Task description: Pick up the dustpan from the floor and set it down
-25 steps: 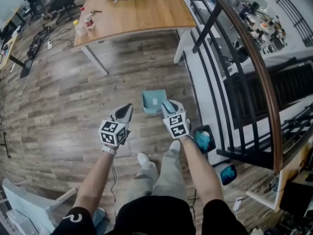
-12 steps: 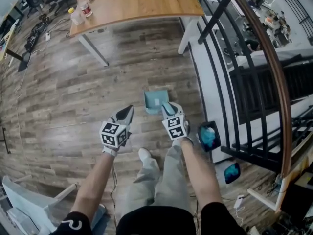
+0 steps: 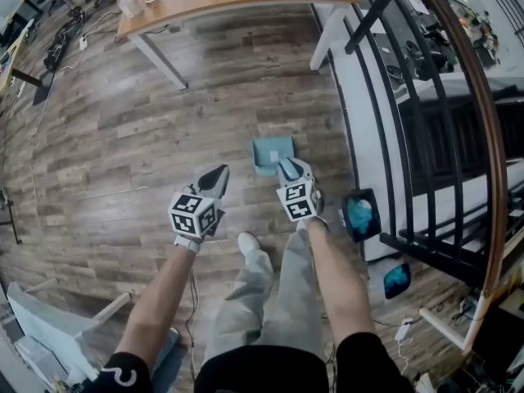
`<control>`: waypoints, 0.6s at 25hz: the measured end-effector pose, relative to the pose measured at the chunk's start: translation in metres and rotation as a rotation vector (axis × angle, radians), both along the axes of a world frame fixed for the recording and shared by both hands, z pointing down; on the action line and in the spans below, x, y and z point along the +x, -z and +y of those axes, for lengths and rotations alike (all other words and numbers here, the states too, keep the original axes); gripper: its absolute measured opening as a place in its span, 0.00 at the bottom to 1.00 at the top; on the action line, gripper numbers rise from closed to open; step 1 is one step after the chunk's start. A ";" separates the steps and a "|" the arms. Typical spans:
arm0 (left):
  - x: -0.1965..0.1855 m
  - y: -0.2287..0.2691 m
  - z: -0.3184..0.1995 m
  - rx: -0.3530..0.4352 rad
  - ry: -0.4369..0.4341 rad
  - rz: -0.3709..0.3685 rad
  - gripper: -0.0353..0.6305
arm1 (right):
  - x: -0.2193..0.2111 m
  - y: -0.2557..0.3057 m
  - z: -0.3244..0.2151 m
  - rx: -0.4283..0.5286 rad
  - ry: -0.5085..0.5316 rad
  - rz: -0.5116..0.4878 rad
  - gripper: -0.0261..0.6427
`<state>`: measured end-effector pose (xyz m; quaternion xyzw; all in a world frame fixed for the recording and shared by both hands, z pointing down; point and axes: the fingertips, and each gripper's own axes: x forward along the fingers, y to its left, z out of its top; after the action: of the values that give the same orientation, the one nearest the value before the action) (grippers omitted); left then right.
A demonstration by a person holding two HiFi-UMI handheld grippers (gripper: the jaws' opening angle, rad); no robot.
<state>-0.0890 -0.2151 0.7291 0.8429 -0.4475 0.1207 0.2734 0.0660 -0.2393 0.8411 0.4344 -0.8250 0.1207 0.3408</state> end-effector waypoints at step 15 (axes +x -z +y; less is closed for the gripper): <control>0.017 -0.011 0.012 -0.014 -0.025 0.004 0.05 | 0.003 -0.038 0.040 -0.123 -0.010 -0.017 0.20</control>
<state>-0.0722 -0.2033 0.7405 0.8467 -0.4356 0.1258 0.2787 0.0688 -0.1993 0.8789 0.4157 -0.8167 0.1767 0.3592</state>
